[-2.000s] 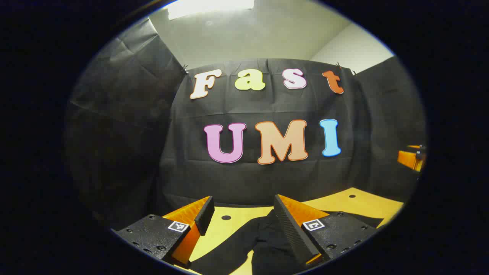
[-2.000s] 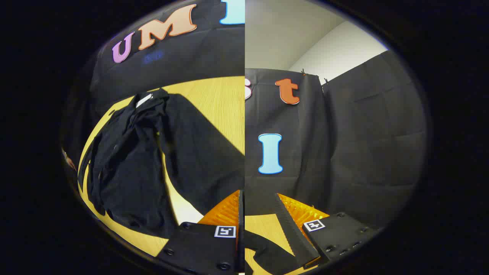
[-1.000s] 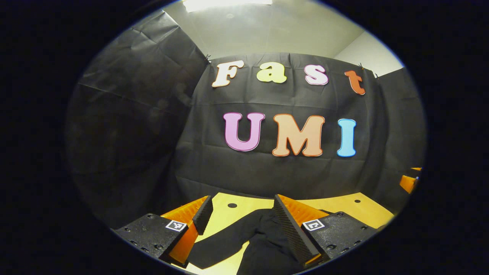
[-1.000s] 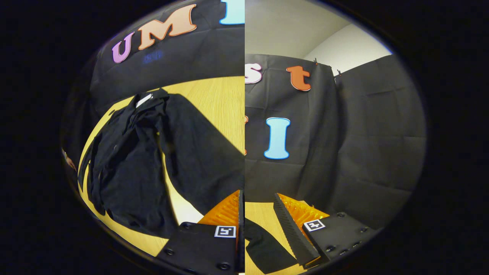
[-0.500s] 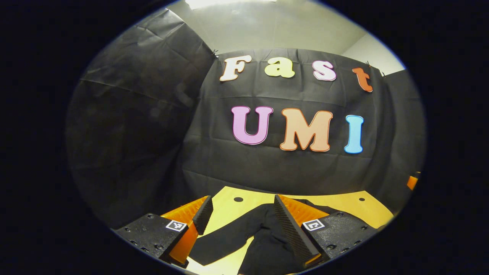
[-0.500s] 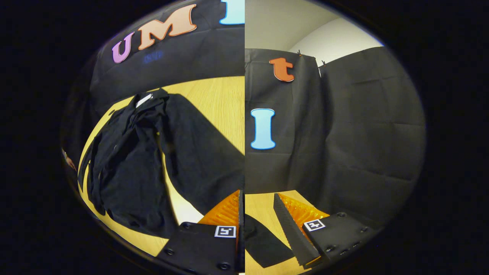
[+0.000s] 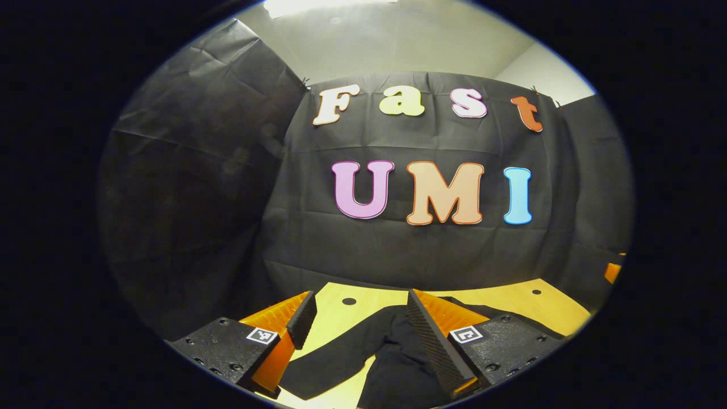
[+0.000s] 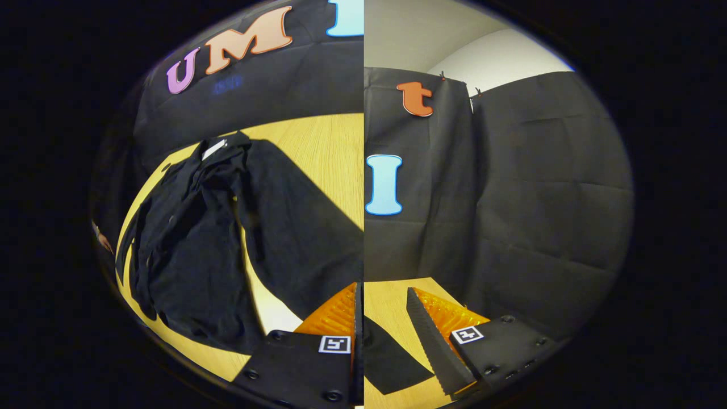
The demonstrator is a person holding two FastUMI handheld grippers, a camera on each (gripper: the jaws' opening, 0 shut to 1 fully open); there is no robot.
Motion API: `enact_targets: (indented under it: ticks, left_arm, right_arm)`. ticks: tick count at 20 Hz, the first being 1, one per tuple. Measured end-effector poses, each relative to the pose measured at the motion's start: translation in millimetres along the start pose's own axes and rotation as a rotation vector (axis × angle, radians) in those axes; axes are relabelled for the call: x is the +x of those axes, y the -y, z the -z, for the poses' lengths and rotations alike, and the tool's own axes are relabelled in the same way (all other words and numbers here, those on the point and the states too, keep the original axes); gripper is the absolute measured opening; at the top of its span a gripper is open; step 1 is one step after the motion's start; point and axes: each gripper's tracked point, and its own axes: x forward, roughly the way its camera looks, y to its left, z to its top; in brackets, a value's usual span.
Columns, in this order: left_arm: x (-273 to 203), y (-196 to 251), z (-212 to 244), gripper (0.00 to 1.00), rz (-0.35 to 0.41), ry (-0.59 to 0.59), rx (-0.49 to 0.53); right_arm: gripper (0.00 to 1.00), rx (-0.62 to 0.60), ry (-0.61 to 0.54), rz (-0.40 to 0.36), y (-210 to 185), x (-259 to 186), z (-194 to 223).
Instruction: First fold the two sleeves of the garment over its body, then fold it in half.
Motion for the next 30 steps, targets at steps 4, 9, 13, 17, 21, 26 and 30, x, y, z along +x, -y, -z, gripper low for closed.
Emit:
enact_targets:
  ticks: [4,9,13,17,21,26,30]
  left_arm:
    - [5,-12,-10,0.94,-0.014,0.027,0.094]
    - [7,-23,-19,0.94,-0.039,0.053,0.118]
    - [6,-21,-18,0.94,-0.037,0.047,0.109]
    - [6,-21,-16,0.94,-0.048,0.042,0.136]
    - [6,-11,-15,0.93,-0.038,0.036,0.112]
    - [7,3,-9,0.94,-0.018,0.02,0.089]
    - [5,4,-9,0.94,-0.02,0.017,0.094]
  right_arm:
    - [0.5,-0.012,-0.037,0.049,26,3,17]
    - [0.5,-0.027,-0.085,0.111,59,16,41]
    - [0.5,-0.012,-0.138,0.12,71,30,70]
    - [0.5,0.0,-0.186,0.121,78,44,103]
    - [0.5,0.025,-0.275,0.114,82,60,148]
    - [0.5,0.0,-0.374,0.085,80,82,190]
    - [0.51,-0.004,-0.472,0.064,79,89,219]
